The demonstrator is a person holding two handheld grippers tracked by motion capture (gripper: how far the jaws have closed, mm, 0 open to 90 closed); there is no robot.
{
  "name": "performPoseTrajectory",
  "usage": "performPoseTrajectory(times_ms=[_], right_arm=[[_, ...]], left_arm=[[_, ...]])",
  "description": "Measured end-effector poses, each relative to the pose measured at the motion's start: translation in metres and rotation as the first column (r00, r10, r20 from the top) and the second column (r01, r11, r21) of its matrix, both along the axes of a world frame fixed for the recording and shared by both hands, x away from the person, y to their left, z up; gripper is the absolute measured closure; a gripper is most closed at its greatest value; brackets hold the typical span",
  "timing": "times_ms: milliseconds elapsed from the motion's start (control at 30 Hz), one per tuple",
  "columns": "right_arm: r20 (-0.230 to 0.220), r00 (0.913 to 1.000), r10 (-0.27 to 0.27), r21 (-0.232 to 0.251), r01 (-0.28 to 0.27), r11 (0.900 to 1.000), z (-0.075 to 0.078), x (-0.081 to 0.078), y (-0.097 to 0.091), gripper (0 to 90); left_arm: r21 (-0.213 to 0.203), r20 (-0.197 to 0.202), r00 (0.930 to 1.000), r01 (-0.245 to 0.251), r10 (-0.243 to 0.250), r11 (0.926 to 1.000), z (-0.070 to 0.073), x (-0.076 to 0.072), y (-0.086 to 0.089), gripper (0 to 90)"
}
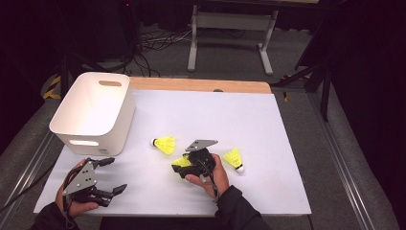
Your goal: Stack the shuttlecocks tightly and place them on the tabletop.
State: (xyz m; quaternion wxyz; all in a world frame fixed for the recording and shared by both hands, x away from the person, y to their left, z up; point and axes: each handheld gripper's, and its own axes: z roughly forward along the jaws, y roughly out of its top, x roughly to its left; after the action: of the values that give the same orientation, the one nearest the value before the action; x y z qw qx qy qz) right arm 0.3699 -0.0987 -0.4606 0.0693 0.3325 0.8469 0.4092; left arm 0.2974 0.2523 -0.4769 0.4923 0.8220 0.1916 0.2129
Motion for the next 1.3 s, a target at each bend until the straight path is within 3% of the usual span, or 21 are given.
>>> performPoseTrajectory(times_ms=[167,300,533,767,900,1100,1167,1233,1267,1300], right_arm=[[-0.011,0.9999,-0.012,-0.007,0.012,0.9999,-0.003,0.004,-0.004,39.0],[0.023,0.9992,-0.032,-0.042,0.033,0.9986,0.000,0.004,-0.007,36.0],[0.016,0.9992,-0.036,-0.066,0.037,0.9971,-0.001,0.008,-0.011,32.0],[0.067,0.9950,-0.075,-0.144,0.084,0.9860,-0.002,0.012,-0.011,22.6],[0.081,0.9940,-0.073,-0.158,0.085,0.9838,0.000,0.016,-0.011,22.0],[0.128,0.9918,-0.008,-0.209,0.035,0.9773,0.018,0.026,-0.014,25.1],[0.110,0.9939,0.013,-0.219,0.011,0.9758,0.021,0.029,-0.015,27.9],[0.101,0.9928,0.064,-0.255,-0.036,0.9662,0.027,0.032,-0.015,34.3],[0.082,0.9912,0.104,-0.273,-0.078,0.9587,0.032,0.034,-0.015,41.8],[0.082,0.9912,0.104,-0.273,-0.078,0.9587,0.032,0.034,-0.015,41.8]], left_arm=[[0.003,-0.005,1.0000,0.000,0.000,1.0000,-0.001,0.000,-0.001,7.7],[0.010,-0.004,1.0000,0.003,-0.003,0.9999,-0.001,0.001,-0.001,7.6],[0.012,-0.015,0.9999,0.005,-0.005,0.9999,-0.001,0.001,-0.001,7.6],[0.014,-0.019,0.9998,0.010,-0.010,0.9999,-0.002,0.001,-0.002,7.5],[0.011,-0.021,0.9997,0.009,-0.008,0.9999,-0.001,0.001,-0.001,7.5],[0.015,-0.022,0.9997,0.012,-0.012,0.9998,-0.002,0.002,-0.002,7.5],[0.019,-0.020,0.9997,0.013,-0.013,0.9997,-0.002,0.002,-0.002,7.5],[0.019,-0.019,0.9997,0.014,-0.014,0.9997,-0.002,0.002,-0.002,7.5],[0.018,-0.020,0.9997,0.015,-0.015,0.9997,-0.002,0.002,-0.002,7.6],[0.019,-0.021,0.9997,0.016,-0.015,0.9997,-0.002,0.002,-0.002,7.6]])
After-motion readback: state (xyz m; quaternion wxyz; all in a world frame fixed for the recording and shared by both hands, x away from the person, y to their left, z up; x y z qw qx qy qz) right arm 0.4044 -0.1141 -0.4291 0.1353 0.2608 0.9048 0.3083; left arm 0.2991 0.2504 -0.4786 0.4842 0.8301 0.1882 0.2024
